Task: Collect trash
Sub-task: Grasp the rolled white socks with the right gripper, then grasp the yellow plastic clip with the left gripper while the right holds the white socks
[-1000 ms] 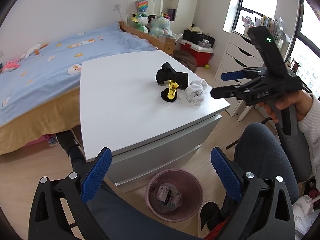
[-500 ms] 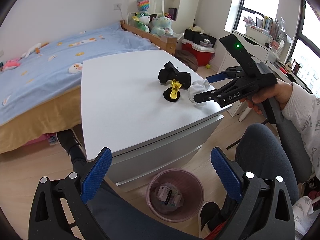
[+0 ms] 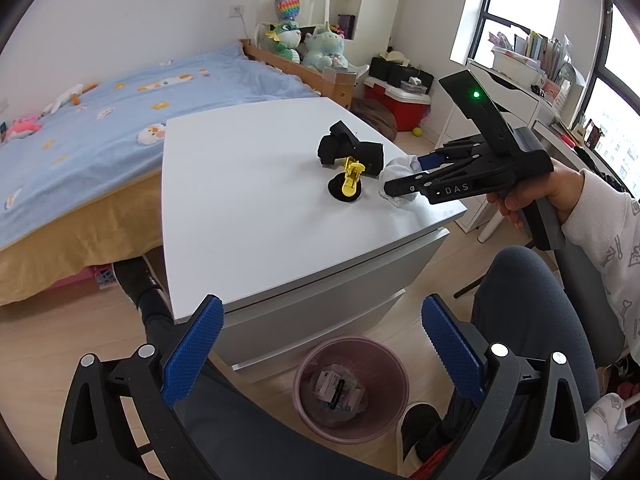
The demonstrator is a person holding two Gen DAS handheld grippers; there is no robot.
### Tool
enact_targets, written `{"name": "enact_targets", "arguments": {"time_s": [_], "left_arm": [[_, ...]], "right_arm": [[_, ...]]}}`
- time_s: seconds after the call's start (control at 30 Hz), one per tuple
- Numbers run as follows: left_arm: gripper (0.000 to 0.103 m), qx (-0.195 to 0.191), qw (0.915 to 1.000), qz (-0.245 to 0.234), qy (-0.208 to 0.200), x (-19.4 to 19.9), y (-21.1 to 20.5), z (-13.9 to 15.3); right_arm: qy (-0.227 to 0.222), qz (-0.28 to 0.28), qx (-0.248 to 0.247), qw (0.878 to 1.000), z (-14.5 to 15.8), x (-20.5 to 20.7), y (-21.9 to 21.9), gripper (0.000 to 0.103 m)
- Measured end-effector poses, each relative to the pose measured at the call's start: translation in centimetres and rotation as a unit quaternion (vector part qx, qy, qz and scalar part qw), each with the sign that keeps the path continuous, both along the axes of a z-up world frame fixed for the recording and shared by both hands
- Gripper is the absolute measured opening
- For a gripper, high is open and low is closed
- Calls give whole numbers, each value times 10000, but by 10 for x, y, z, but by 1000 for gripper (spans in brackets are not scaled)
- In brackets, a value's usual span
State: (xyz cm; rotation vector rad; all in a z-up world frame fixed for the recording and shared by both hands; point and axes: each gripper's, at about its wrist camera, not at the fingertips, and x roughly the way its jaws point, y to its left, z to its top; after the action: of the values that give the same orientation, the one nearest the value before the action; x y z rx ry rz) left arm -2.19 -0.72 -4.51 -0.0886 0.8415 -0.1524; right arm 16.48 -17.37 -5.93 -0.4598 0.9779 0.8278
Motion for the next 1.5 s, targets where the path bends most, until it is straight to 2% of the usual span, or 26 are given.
{"name": "enact_targets", "arguments": {"time_s": [0.27,0.6,0.8,1.23,1.5], "left_arm": [[95,53,9999,-61,-72,9,-3,5],[95,282,9992,-214,-198,37,-14,16],[95,406,9984,-338,-201,58,-19,20],[95,760,9941,-768,49,112,-39,17],[95,789,9924,-926,183,140,-47,3]], "right_arm": [[-23,-288,182,9994,4,-5,-8,46],[-69,-735,638,9952,28,-26,-35,46],[-73,-781,835,9934,39,-40,-45,46],[-22,-861,903,9922,38,-48,-55,46],[-8,-925,931,9913,37,-48,-64,46]]}}
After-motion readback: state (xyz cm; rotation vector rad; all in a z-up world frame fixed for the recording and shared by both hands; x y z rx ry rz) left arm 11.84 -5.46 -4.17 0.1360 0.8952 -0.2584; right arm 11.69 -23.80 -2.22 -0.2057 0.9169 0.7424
